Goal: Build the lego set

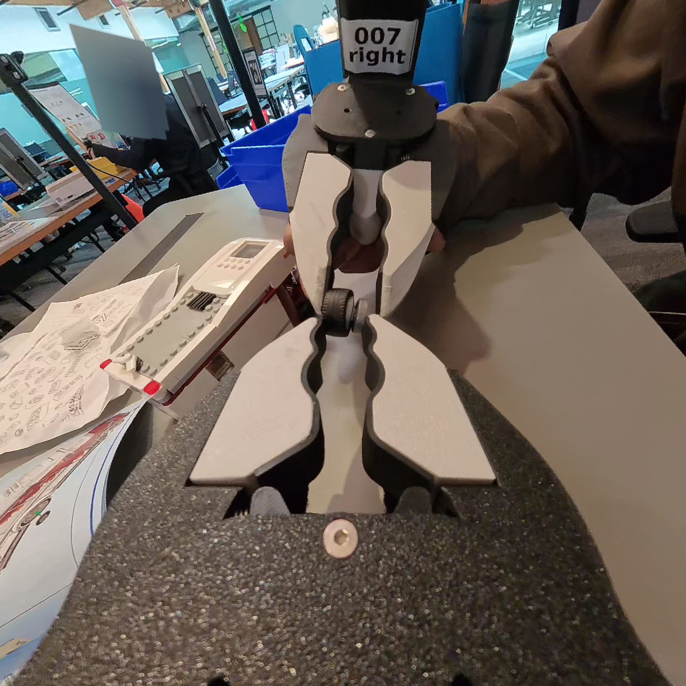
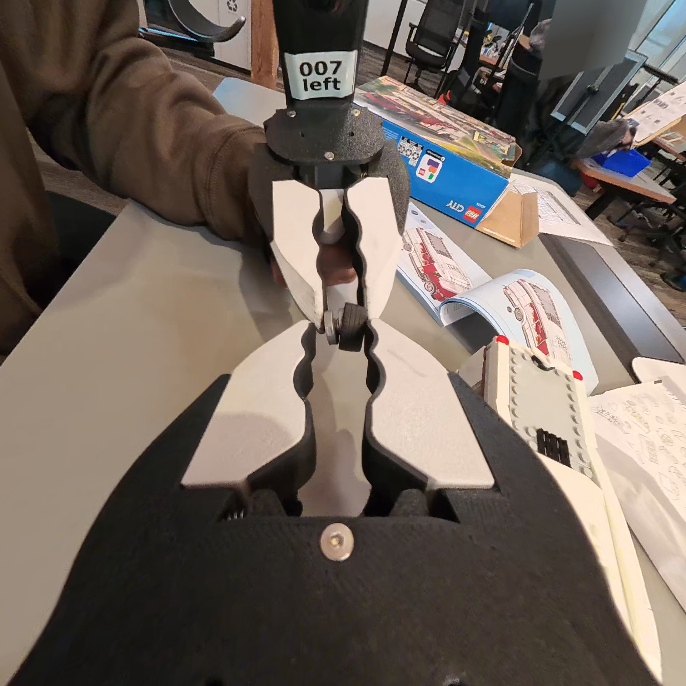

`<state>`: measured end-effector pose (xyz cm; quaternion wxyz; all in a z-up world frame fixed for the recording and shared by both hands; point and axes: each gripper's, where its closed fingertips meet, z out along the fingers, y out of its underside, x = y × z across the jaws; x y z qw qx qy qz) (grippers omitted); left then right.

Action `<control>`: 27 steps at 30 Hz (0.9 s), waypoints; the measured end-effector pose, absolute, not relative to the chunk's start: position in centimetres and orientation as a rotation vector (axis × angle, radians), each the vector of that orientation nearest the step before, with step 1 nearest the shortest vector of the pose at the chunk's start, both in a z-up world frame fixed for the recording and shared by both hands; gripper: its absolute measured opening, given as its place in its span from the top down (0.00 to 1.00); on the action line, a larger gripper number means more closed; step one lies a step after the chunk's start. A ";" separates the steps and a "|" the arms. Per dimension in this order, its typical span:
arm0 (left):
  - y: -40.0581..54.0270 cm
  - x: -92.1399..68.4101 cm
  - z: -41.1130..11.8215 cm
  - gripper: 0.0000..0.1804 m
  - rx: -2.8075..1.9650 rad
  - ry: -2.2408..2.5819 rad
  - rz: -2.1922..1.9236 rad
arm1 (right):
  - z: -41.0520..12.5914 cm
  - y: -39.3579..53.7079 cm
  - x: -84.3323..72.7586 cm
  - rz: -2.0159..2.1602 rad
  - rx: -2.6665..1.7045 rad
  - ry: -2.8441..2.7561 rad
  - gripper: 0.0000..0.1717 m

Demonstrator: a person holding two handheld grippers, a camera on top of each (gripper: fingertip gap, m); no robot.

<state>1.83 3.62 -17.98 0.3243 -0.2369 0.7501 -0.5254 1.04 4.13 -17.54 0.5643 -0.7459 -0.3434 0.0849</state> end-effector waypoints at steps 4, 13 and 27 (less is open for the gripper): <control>3.8 1.9 -18.1 0.89 -0.662 1.974 -1.406 | -17.6 4.3 1.3 0.182 -1.758 -0.804 0.87; 3.7 2.0 -18.9 0.89 -0.743 2.022 -1.452 | -18.1 4.3 1.5 0.056 -1.751 -0.877 0.90; 3.8 2.2 -19.3 0.89 -0.754 2.036 -1.406 | -18.6 4.3 1.7 -0.199 -1.703 -1.014 0.90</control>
